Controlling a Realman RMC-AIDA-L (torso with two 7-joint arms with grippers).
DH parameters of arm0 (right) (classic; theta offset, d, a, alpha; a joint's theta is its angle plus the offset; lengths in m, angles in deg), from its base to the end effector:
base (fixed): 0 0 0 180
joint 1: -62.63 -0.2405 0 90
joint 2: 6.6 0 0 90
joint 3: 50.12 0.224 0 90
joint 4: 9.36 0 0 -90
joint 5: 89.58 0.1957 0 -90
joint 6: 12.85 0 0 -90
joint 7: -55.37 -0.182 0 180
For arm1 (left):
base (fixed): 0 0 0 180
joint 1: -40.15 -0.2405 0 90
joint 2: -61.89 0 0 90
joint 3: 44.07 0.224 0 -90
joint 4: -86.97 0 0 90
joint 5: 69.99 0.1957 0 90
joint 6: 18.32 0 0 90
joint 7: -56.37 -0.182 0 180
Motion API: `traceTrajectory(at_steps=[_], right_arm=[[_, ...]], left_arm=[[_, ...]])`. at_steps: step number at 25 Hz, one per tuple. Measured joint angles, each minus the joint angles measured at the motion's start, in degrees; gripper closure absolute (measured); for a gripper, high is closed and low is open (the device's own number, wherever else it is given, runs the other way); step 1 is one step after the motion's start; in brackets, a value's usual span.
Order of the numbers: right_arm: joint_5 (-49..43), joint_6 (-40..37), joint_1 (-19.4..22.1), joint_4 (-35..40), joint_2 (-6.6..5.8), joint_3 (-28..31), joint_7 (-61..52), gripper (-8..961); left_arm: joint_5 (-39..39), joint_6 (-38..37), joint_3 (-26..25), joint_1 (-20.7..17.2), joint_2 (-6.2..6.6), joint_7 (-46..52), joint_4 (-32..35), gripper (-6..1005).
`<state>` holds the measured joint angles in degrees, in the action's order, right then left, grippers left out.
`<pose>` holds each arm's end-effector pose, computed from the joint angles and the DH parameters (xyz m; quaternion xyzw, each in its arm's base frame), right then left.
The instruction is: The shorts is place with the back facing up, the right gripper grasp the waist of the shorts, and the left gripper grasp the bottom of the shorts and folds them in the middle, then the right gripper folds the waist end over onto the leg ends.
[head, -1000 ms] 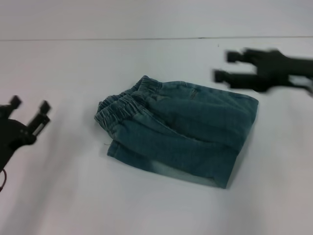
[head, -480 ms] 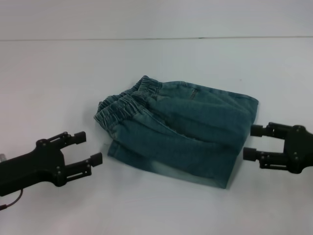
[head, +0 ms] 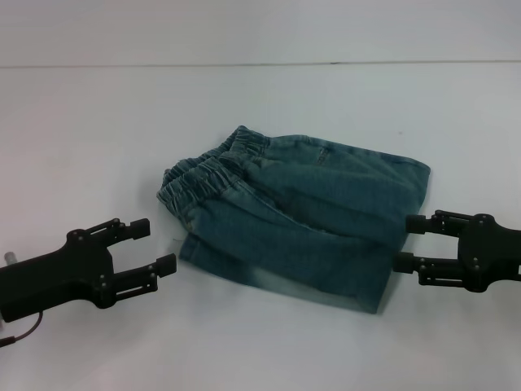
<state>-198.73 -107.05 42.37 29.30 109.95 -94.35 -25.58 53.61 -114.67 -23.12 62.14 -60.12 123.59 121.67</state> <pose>0.2500 0.2734 -0.0037 -0.9219 0.2710 0.2523 0.1138 -0.2610 0.2639 -0.0167 -0.9084 -0.2515 -0.2841 0.1758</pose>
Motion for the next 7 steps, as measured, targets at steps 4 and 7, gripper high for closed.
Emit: traceTrajectory(at_steps=[4, 7], right_arm=[[-0.01, 0.03, -0.27, -0.02, 0.0, 0.03, 0.02, 112], [-0.01, 0.03, -0.58, -0.04, 0.0, 0.05, 0.03, 112]], left_arm=[[0.17, -0.22, 0.05, 0.0, 0.02, 0.04, 0.04, 204], [0.22, -0.76, 0.08, -0.01, 0.09, 0.13, 0.06, 204]])
